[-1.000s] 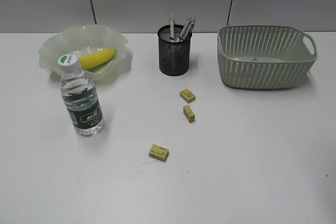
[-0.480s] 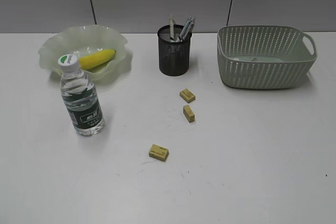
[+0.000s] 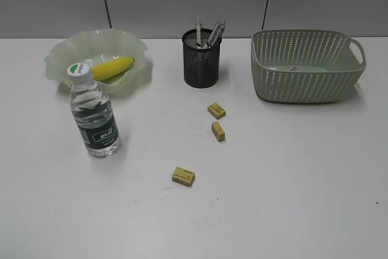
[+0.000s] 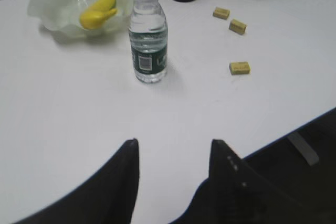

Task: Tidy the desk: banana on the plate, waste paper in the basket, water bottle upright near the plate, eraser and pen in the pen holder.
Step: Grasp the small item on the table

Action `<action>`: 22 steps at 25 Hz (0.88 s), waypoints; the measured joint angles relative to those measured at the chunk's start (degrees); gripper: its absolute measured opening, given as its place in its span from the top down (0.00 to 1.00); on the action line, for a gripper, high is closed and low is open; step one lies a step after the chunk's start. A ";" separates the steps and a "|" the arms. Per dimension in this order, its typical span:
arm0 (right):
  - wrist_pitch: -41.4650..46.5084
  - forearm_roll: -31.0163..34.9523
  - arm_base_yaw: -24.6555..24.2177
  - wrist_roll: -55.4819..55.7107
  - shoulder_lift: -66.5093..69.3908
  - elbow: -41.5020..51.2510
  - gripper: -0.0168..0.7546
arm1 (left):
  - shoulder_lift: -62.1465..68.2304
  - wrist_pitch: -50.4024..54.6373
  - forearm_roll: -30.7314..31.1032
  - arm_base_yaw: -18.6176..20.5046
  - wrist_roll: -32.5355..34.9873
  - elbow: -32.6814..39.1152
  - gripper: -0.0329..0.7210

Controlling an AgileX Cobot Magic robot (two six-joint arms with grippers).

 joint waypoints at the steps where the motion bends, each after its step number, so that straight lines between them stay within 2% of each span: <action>1: 0.00 0.00 0.00 0.00 0.00 0.00 0.48 | 2.29 -0.35 -0.73 0.00 0.87 -0.33 0.52; 7: 0.00 0.00 0.00 0.00 0.00 0.00 0.48 | 22.06 -6.13 -7.29 0.00 6.77 -4.39 0.52; 13: 0.00 0.00 0.00 0.00 0.00 0.00 0.48 | 43.06 -10.29 -15.67 0.00 21.45 -8.69 0.52; 19: 0.00 0.06 0.00 0.00 0.00 0.00 0.48 | 58.61 -11.16 -16.95 -0.25 31.94 -14.91 0.52; 22: 0.00 0.06 0.00 0.00 0.00 0.00 0.48 | 65.36 -11.68 -16.95 -2.33 37.35 -18.41 0.46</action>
